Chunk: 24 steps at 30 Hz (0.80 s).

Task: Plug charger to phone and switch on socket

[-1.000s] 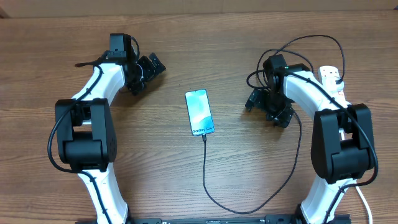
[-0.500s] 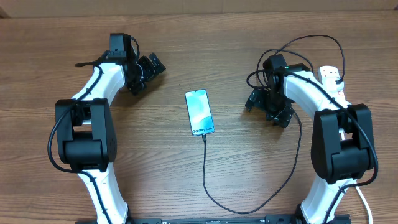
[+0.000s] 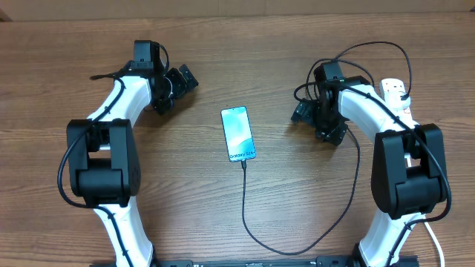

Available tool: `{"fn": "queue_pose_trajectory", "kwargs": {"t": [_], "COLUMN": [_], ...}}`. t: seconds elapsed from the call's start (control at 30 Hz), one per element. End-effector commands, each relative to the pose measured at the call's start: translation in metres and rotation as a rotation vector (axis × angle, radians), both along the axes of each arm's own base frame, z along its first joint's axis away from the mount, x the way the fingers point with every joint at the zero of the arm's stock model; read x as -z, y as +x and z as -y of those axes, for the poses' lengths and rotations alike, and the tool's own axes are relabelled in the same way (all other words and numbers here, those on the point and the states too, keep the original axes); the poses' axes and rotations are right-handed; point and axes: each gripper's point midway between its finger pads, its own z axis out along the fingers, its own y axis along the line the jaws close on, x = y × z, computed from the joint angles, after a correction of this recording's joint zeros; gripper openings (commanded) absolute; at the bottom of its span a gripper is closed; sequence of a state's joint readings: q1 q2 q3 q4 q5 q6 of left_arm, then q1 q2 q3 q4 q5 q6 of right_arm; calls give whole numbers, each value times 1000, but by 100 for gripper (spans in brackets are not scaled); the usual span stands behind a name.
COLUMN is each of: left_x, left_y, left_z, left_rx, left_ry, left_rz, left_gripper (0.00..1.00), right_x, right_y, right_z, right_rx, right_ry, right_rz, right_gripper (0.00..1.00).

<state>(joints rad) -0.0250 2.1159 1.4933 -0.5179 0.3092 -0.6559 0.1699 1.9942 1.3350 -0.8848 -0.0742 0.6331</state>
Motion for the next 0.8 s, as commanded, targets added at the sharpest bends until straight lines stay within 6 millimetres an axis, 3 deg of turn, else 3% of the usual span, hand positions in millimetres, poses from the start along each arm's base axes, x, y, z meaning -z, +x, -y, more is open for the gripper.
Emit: {"fn": "queue_pose_trajectory", "kwargs": {"t": [0.0, 0.13, 0.27, 0.77], "left_x": [-48, -95, -128, -182], "left_y": [4, 5, 4, -6], "left_z": [-4, -3, -3, 2], "left_rx": [-16, -17, -18, -8], "left_ry": [23, 19, 16, 10], "left_rz": [99, 198, 268, 382], "left_gripper": [100, 100, 100, 100], "right_x": [-10, -12, -11, -11], "right_y": [9, 15, 15, 15], "right_z": [-1, -2, -2, -2], "right_rx": [1, 1, 1, 1], "right_ry": [14, 18, 18, 18], "right_rz": [51, 79, 78, 78], "right_gripper": [100, 100, 100, 100]}}
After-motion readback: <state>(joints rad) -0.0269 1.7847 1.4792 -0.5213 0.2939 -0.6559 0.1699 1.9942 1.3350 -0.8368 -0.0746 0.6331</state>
